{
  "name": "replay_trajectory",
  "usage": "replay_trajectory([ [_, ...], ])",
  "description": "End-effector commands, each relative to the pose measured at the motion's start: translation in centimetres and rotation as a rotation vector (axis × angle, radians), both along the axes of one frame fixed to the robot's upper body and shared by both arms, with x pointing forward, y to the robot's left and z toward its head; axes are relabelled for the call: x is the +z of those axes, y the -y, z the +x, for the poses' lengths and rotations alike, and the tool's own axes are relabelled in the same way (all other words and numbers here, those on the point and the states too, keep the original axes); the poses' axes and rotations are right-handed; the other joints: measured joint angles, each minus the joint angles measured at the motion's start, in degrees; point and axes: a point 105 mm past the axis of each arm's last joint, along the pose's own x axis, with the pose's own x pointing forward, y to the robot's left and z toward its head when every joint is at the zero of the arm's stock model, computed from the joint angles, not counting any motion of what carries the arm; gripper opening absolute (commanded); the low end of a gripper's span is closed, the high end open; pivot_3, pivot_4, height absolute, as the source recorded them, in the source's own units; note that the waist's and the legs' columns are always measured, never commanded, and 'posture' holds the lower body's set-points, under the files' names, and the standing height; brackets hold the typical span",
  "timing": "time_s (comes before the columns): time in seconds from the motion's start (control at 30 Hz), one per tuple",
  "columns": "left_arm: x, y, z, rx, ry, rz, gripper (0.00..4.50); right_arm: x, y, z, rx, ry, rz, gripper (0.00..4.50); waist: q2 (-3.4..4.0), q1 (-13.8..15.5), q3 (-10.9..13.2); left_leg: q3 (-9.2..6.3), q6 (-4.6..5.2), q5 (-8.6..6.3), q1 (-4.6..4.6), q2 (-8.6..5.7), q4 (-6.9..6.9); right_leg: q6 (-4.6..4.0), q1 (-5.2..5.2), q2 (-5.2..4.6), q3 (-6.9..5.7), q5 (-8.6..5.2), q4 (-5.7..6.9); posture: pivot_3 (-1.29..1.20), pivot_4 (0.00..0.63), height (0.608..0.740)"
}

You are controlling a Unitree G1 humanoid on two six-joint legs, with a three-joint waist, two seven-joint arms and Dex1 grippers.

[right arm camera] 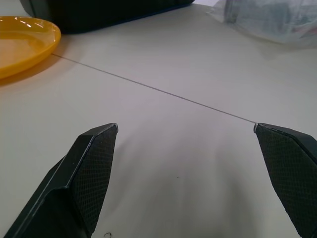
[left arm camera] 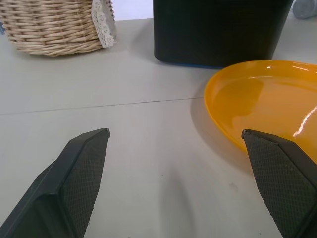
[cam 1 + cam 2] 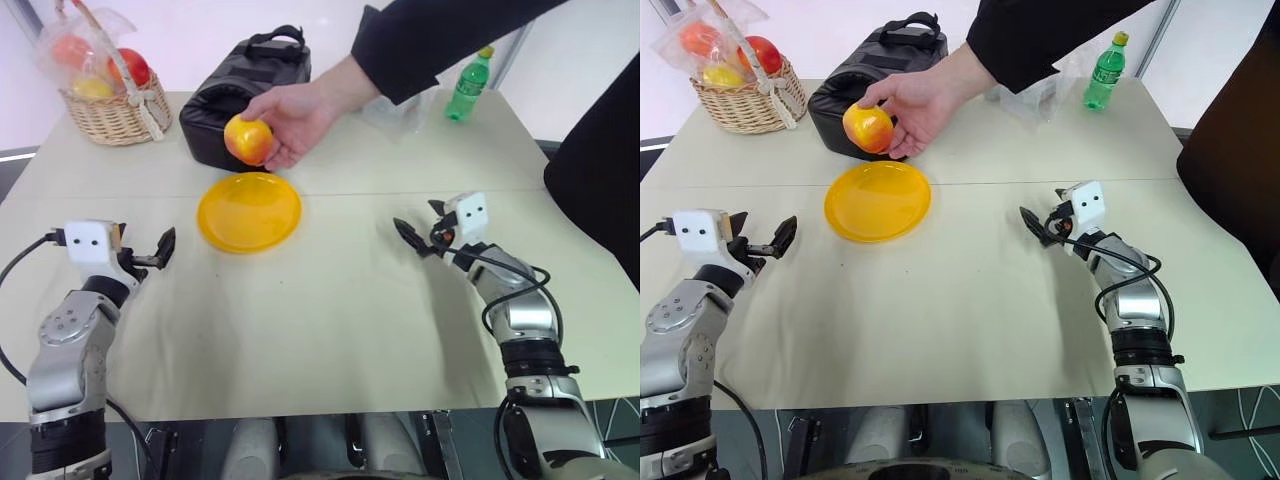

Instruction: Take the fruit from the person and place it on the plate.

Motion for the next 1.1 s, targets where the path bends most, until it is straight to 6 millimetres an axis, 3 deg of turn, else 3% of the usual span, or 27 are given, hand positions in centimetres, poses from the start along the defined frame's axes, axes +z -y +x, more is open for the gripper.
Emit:
replay_trajectory([
  [0.03,1.4,-0.1,0.0,-0.007,0.043,0.034,4.48,3.4,-1.9,-2.2,0.218,0.037,-0.004,4.5,0.01,0.13,0.01,0.0,0.0,0.0,0.0,0.0,0.0,0.0,0.0,0.0,0.0,0.0,0.0,0.0,0.15,0.74],
  [0.23,3.0,0.7,0.5,-0.076,0.053,0.06,4.48,7.0,-3.7,-5.7,0.444,-0.003,-0.057,4.5,0.0,0.13,0.0,-0.03,0.0,0.0,0.0,0.01,-0.01,0.0,0.0,-0.01,-0.03,0.0,0.0,0.0,0.15,0.74],
  [0.43,7.2,4.3,1.7,-0.256,0.107,0.076,4.48,9.0,-5.1,-6.0,0.472,0.037,-0.051,4.5,-0.02,0.29,0.0,-0.04,0.0,-0.01,-0.01,-0.01,0.0,-0.01,0.0,-0.01,-0.03,-0.01,-0.02,0.0,0.15,0.74],
  [0.57,8.9,8.3,3.2,-0.43,0.122,0.094,4.48,8.5,-6.0,-5.9,0.477,0.031,-0.041,4.5,-0.04,0.26,0.0,-0.03,0.0,-0.01,-0.04,-0.03,0.01,0.0,0.0,0.0,-0.03,0.0,-0.04,0.0,0.15,0.74],
  [0.73,9.0,11.1,5.4,-0.508,0.136,0.099,4.48,7.9,-7.0,-6.0,0.481,0.031,-0.033,4.5,-0.04,0.09,0.0,-0.03,0.0,0.0,-0.03,-0.01,0.01,0.0,-0.01,0.07,-0.02,0.0,-0.03,0.0,0.15,0.74],
  [0.9,9.9,12.4,7.2,-0.524,0.168,0.105,4.48,7.7,-7.4,-6.5,0.478,0.033,-0.019,4.5,-0.05,0.21,0.0,-0.04,0.0,0.0,-0.06,0.0,0.01,0.0,-0.02,0.1,-0.03,0.0,-0.04,0.0,0.15,0.74],
  [1.1,10.7,12.8,8.1,-0.527,0.19,0.118,4.48,7.5,-7.1,-6.8,0.455,0.031,-0.016,4.5,-0.05,0.23,0.0,-0.04,0.01,0.0,-0.07,-0.01,0.03,0.01,-0.02,0.09,-0.03,0.0,-0.05,0.0,0.15,0.74],
])
